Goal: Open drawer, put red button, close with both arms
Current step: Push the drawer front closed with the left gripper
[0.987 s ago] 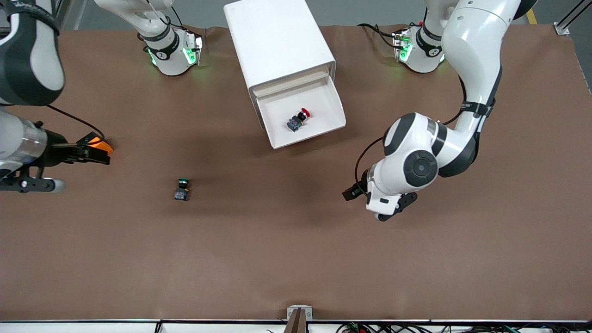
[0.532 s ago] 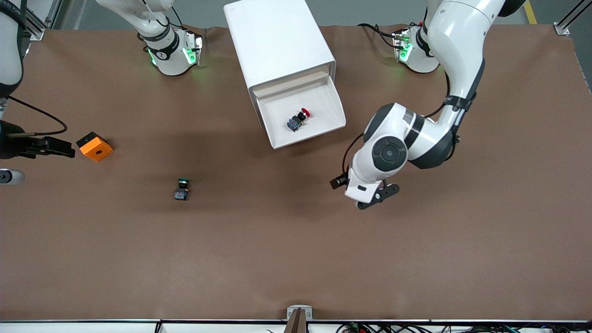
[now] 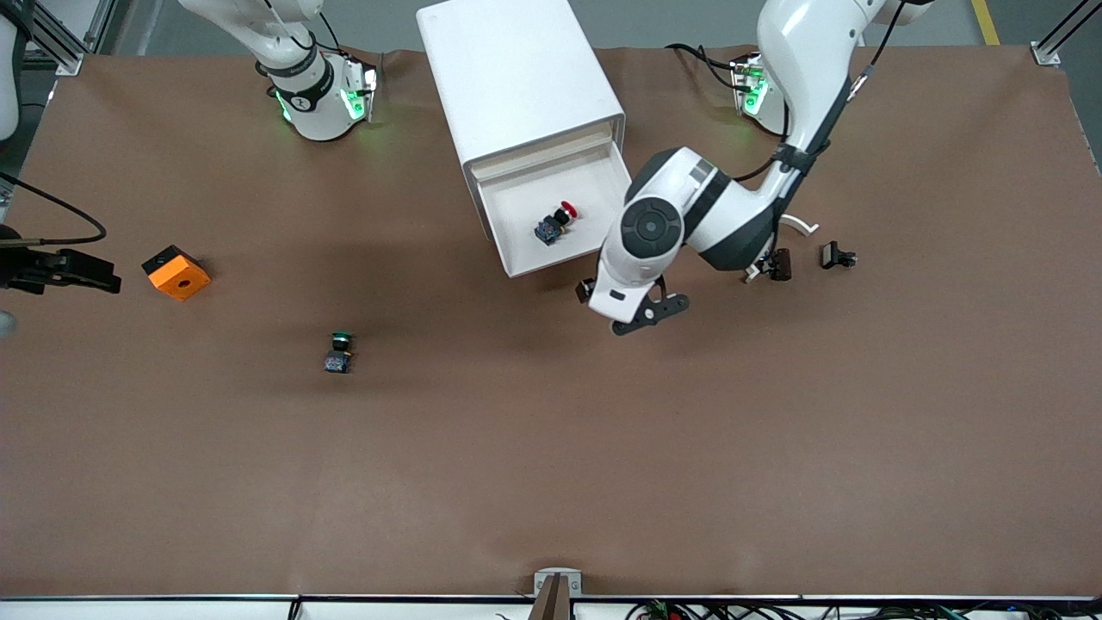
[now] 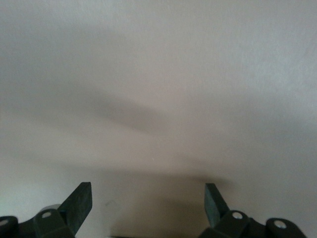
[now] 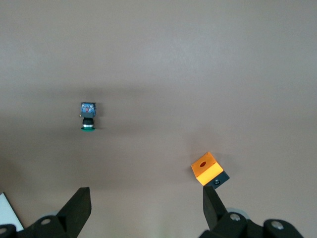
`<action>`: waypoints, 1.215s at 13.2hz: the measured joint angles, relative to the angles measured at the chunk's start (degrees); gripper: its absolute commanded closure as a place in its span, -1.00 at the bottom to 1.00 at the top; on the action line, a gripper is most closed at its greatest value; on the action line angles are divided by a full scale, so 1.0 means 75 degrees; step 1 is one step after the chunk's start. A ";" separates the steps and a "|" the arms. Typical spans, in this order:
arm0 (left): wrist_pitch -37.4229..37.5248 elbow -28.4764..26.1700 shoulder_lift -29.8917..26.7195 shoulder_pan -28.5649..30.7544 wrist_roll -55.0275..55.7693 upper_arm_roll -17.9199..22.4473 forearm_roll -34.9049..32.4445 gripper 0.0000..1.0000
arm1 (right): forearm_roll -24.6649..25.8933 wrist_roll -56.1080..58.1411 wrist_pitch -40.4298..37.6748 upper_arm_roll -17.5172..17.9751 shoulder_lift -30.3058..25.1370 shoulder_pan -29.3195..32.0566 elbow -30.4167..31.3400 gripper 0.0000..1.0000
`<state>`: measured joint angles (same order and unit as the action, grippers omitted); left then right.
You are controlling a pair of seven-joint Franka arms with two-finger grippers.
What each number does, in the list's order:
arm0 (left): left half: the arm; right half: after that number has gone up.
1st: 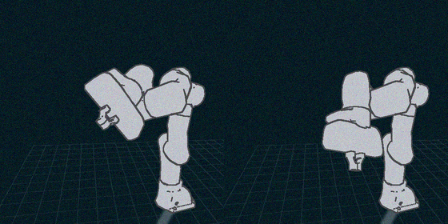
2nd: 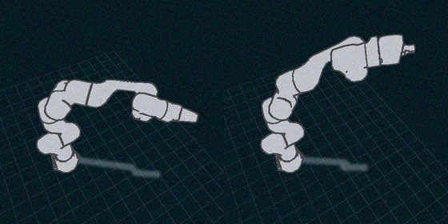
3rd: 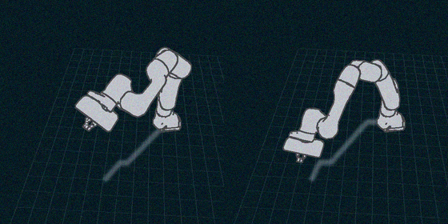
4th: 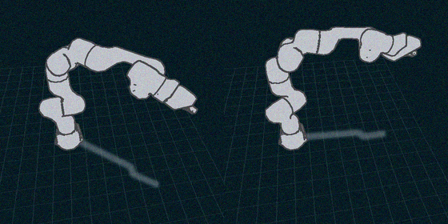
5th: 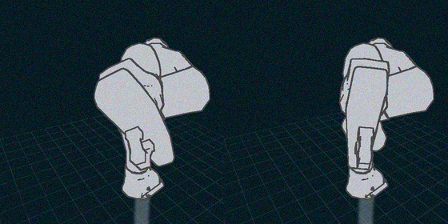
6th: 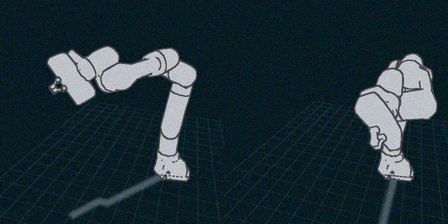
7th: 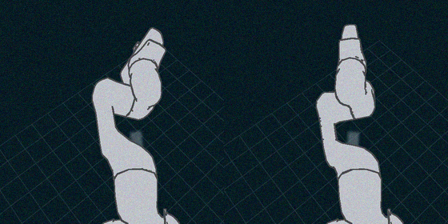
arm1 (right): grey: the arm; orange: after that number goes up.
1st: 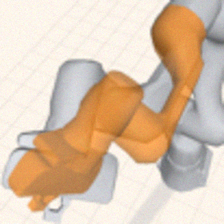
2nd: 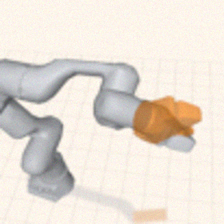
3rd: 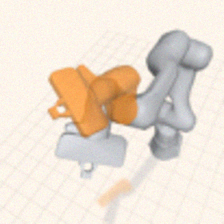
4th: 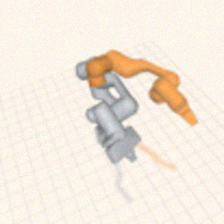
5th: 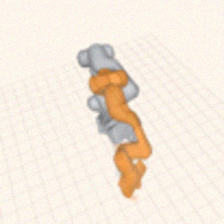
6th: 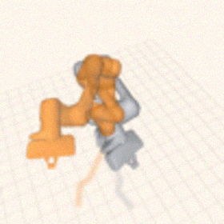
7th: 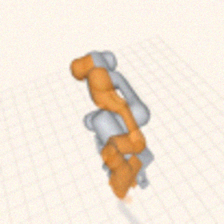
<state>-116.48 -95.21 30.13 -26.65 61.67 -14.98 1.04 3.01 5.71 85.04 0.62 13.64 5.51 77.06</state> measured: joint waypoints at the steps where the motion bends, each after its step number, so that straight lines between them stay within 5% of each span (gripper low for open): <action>1: -0.0004 -0.0025 -0.0001 -0.0144 0.0173 -0.0004 0.0000 -1.00 | 0.0005 0.0000 -0.0018 0.0002 -0.0001 0.0000 -0.0072 -1.00; 12: 0.0044 -0.0220 0.0025 -0.0492 0.1762 -0.0985 0.0018 -1.00 | -0.0219 -0.0568 -0.0985 0.0092 -0.0198 0.0423 -0.0731 -1.00; 16: 0.0045 -0.0260 0.0102 -0.0492 0.1894 -0.1325 0.0672 -1.00 | -0.0487 -0.1070 -0.1028 0.0144 -0.0308 0.0451 -0.0693 -1.00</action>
<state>-116.14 -97.15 30.89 -30.34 75.88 -24.91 6.08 -0.64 -2.31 77.33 1.70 11.33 8.89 71.86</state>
